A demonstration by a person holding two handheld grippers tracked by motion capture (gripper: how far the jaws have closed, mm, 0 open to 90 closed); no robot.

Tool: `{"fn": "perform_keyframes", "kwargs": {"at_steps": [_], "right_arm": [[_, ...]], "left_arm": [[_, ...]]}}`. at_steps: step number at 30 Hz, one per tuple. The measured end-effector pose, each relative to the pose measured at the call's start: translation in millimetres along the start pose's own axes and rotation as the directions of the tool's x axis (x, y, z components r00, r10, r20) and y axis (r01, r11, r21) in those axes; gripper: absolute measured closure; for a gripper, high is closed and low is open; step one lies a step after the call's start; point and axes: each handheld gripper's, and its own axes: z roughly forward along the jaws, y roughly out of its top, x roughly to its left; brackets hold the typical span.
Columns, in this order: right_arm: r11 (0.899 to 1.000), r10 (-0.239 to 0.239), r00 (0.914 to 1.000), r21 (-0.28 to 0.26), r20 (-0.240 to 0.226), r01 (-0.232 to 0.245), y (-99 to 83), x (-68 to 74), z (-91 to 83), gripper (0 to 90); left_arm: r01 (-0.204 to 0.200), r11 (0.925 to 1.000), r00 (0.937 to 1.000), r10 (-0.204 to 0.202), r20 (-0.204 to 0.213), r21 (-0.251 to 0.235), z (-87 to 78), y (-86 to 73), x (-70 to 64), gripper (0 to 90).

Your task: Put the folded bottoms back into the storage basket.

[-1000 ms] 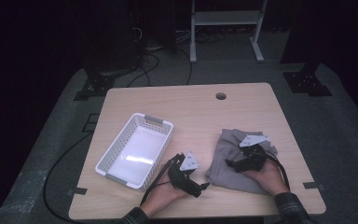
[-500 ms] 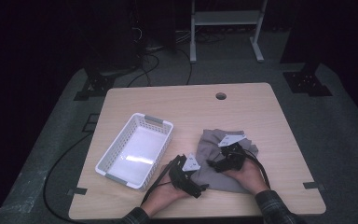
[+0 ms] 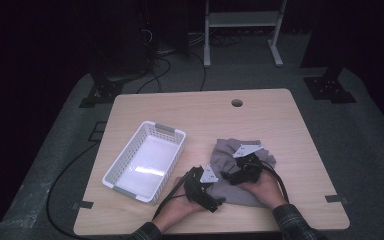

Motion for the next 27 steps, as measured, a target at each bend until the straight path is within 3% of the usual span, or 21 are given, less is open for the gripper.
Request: {"fn": "perform_keyframes", "kwargs": {"at_steps": [3, 7, 11, 14, 18, 22, 24, 27], "right_arm": [[1.0, 0.001, 1.0, 0.001, 0.0, -0.001, -0.1, 0.1, -0.1, 12.1], [1.0, 0.002, 1.0, 0.0, 0.001, -0.002, -0.2, 0.2, -0.2, 12.1], [1.0, 0.01, 0.9999, -0.003, 0.013, -0.01, 0.8, 4.2, 0.9, 12.1], [1.0, 0.015, 0.9998, -0.003, 0.013, -0.015, 1.1, 6.2, 0.8, 12.3], [0.999, 0.032, 0.9995, 0.002, 0.002, -0.032, 0.0, 8.3, -2.4, 12.5], [0.998, -0.01, 0.9999, 0.056, 0.011, 0.01, 6.0, 7.8, -11.7, 16.6], [0.999, -0.034, 0.9975, 0.044, 0.062, 0.031, 10.3, 1.7, -21.8, 16.5], [1.0, 0.015, 0.9955, -0.01, 0.094, -0.014, 11.6, -21.7, -43.5, 14.8]], "left_arm": [[-0.001, 0.9997, 1.0, 0.001, 0.003, -0.023, -3.3, -1.6, 0.6, 7.7], [-0.003, 0.9984, 1.0, 0.003, 0.0, -0.057, -8.7, -4.7, 1.9, 29.8], [0.006, 0.9991, 1.0, -0.006, -0.005, -0.041, -12.7, -3.3, 2.7, 52.0], [0.002, 0.9998, 1.0, -0.002, -0.005, -0.022, -15.5, -2.6, 1.6, 63.7], [-0.007, 0.9998, 1.0, 0.007, 0.003, -0.016, -17.8, -3.9, -1.1, 67.8], [-0.01, 0.9997, 0.9999, 0.01, 0.008, -0.02, -19.1, -5.8, -1.9, 67.4], [-0.008, 0.9996, 0.9999, 0.009, 0.009, -0.026, -19.1, -6.4, -1.8, 67.0], [-0.008, 0.9996, 0.9999, 0.009, 0.009, -0.028, -19.1, -6.8, -1.8, 67.0]]}}
